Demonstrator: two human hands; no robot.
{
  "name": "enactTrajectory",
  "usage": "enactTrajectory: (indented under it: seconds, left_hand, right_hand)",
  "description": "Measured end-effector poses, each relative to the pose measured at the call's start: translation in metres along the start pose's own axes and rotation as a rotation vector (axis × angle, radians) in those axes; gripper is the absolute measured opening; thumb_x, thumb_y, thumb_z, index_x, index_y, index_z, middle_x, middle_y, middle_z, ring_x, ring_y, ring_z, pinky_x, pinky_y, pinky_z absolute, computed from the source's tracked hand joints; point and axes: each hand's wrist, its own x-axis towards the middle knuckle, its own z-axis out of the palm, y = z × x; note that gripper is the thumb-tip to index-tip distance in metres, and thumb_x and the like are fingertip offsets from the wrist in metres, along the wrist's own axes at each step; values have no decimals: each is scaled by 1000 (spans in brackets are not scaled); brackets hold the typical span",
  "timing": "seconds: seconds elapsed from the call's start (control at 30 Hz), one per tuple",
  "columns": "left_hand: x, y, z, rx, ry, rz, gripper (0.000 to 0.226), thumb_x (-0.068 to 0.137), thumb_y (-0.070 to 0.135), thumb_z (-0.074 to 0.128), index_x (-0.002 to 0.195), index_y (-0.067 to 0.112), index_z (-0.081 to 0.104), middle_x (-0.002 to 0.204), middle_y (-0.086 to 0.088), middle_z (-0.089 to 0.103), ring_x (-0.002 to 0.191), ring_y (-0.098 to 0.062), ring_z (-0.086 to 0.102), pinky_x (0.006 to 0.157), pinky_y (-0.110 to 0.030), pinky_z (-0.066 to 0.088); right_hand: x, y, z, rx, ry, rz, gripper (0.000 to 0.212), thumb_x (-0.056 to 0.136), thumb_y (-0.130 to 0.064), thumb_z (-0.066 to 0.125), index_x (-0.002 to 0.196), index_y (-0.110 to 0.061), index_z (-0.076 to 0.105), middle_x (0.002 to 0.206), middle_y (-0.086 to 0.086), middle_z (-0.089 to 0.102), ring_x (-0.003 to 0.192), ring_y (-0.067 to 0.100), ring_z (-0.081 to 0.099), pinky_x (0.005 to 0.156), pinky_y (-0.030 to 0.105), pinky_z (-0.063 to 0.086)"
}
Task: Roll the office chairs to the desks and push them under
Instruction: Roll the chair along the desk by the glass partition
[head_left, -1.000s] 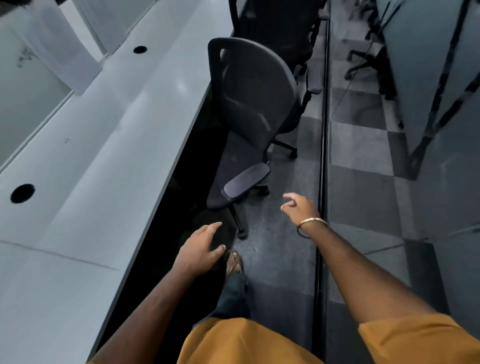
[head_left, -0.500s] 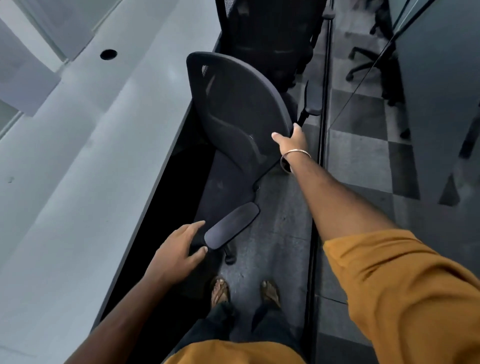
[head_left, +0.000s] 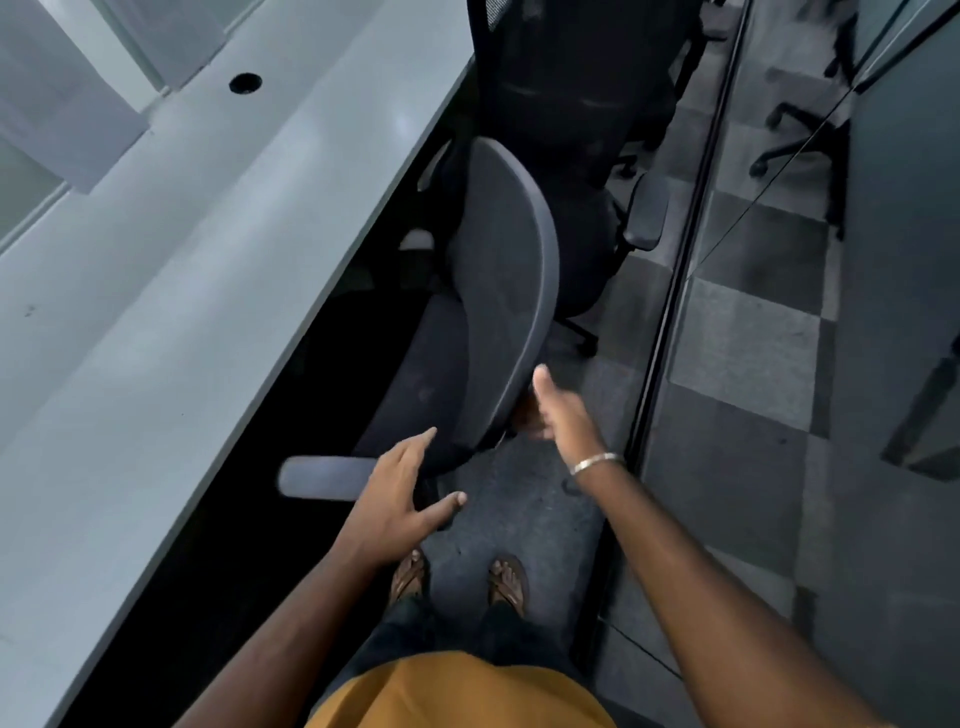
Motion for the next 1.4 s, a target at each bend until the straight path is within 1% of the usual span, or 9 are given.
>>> enactTrajectory:
  seconds: [0.1,0.2,0.23,0.33,0.43,0.5,0.63,1.0,1.4]
  left_hand:
    - [5,21,-4,18,62,30,92,81,76,65,155,24,45,149,9,53,138,-8,48,114,-36,43]
    - [1,27,-22,386,166,-127,55,79,68,65,128,41,61,117,17,68,111,-13,67,83,-38,57]
    - [-3,27,-28,496,170,-177,44,79,61,64,117,40,63,106,15,68,102,-17,70,74,-38,57]
    - [-28,9,-46,657,165,-217,22,75,40,67,97,33,64,88,9,67,86,-23,71,61,-34,48]
    - [-52,-21,-70,733,146,-195,24,68,33,67,92,32,67,79,8,67,79,-25,70,60,-35,49]
    - [-60,-39,-85,749,153,-177,27,65,28,67,92,33,70,78,8,69,78,-25,70,60,-35,48]
    - [-71,-56,-95,792,179,-104,26,65,23,68,90,32,71,76,7,70,76,-26,70,59,-32,37]
    - [-139,-103,-111,805,153,134,23,62,31,59,83,28,69,74,5,69,74,-25,69,65,-35,45]
    - [-216,-141,-103,798,174,281,32,65,19,64,94,30,75,81,8,68,80,-26,61,77,-40,41]
  right_hand:
    - [-25,22,-16,-344,22,-212,57,97,-63,55,66,-18,72,59,-2,70,61,13,68,67,33,53]
    - [-26,20,-35,-615,256,-571,14,92,-38,69,86,-26,67,83,-11,65,79,13,63,72,41,52]
    - [-24,13,-37,-697,254,-674,13,88,-33,71,99,-27,68,99,-12,63,94,15,62,81,44,51]
    - [-17,-11,-30,-1003,108,-800,62,76,-33,76,135,-31,57,143,-7,48,143,20,39,115,48,33]
    - [-6,-18,-12,-1252,-27,-794,76,68,-37,84,138,-33,56,140,-9,54,147,17,37,124,48,16]
    - [-1,-22,2,-1301,-52,-792,60,62,-44,88,117,-32,67,111,-9,63,118,18,58,120,44,26]
    - [-21,-18,28,-1321,6,-769,51,54,-61,89,86,-30,64,84,-11,55,84,18,56,92,38,41]
    - [-135,34,88,-1285,104,-559,54,57,-74,81,81,-33,58,81,-13,49,86,13,46,87,36,33]
    - [-254,72,142,-1363,-103,-362,61,57,-78,78,86,-33,48,86,-15,51,90,15,52,71,35,35]
